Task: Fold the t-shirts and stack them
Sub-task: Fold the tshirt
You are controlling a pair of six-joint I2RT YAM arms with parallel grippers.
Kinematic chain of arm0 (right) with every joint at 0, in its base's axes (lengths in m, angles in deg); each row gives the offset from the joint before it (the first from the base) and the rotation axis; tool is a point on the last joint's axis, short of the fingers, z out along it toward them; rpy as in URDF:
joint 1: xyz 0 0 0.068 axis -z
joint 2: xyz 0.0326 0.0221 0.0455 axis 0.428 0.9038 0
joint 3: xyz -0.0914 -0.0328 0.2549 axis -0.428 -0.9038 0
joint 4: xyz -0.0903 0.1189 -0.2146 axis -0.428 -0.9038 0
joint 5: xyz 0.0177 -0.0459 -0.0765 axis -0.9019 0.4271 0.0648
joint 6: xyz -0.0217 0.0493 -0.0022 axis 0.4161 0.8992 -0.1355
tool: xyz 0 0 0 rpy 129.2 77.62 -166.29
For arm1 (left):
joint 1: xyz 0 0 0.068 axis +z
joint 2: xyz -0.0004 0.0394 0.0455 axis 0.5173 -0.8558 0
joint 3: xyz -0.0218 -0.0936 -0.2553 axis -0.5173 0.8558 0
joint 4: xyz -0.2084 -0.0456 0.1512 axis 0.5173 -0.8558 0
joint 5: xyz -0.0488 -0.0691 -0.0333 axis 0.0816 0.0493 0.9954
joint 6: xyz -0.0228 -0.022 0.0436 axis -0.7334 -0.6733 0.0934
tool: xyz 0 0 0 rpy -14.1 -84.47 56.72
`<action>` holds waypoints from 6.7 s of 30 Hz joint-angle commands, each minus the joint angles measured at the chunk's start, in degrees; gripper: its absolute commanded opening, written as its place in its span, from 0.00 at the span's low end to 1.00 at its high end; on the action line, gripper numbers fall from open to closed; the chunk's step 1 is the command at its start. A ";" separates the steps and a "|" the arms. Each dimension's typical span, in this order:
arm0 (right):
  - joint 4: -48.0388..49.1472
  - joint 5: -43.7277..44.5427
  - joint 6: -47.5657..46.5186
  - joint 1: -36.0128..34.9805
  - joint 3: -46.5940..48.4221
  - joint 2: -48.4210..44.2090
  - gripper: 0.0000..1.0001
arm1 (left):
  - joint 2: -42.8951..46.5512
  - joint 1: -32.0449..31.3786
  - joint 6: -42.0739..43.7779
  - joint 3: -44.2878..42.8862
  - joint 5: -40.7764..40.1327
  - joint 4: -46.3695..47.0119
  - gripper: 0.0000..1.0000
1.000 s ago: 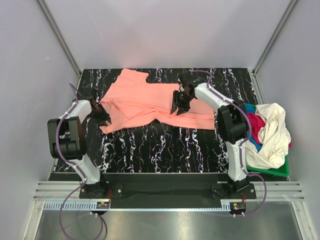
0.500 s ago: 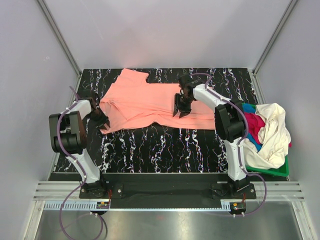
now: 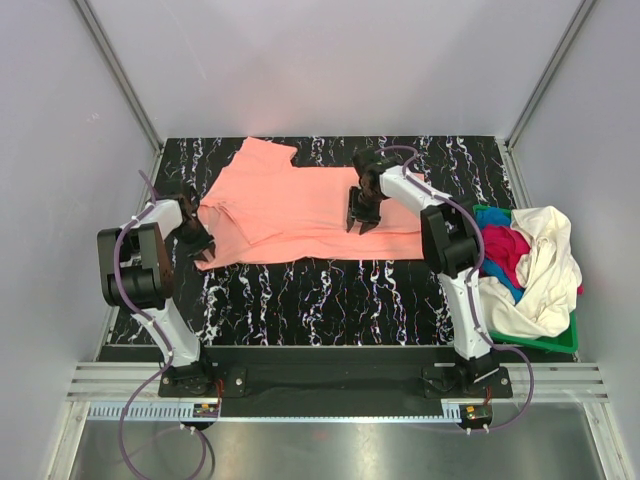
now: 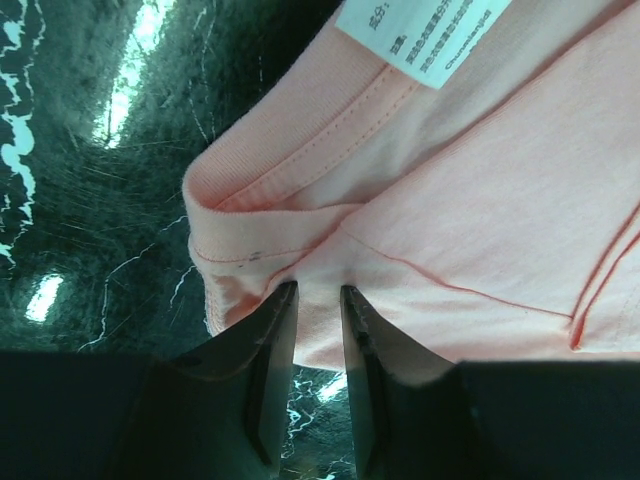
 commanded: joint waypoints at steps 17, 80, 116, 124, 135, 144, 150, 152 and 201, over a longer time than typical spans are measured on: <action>-3.12 13.42 -6.87 1.09 -3.53 -10.78 0.50 | 11.85 -0.31 2.41 2.58 -8.29 -2.36 0.31; 7.87 -13.48 -4.41 1.17 -17.88 -8.16 0.25 | 0.60 -23.96 8.48 -13.25 5.52 -0.24 0.39; 7.78 -15.68 -5.73 1.09 -18.50 -7.28 0.28 | -2.74 -20.70 8.74 -8.14 -2.75 0.46 0.30; 7.52 -15.94 -5.73 1.09 -17.98 -6.67 0.28 | -2.30 -20.88 8.04 -8.67 -1.87 0.81 0.33; 6.91 -16.56 -5.82 1.18 -16.66 -5.26 0.28 | -5.19 -20.97 8.13 -10.95 -2.14 0.81 0.23; 6.64 -16.91 -5.82 1.18 -16.48 -4.91 0.27 | -4.06 -20.97 7.95 -11.39 -3.28 1.78 0.00; 6.29 -16.99 -5.30 1.09 -16.13 -4.73 0.27 | -3.79 -21.93 8.48 -13.76 -3.72 4.23 0.00; 5.94 -17.26 -4.95 1.09 -15.78 -4.82 0.27 | -4.49 -22.72 9.00 -15.34 -3.54 5.55 0.00; 7.08 -18.31 -4.24 1.18 -18.68 -6.23 0.27 | -3.96 -24.04 9.53 -8.14 -9.43 4.33 0.21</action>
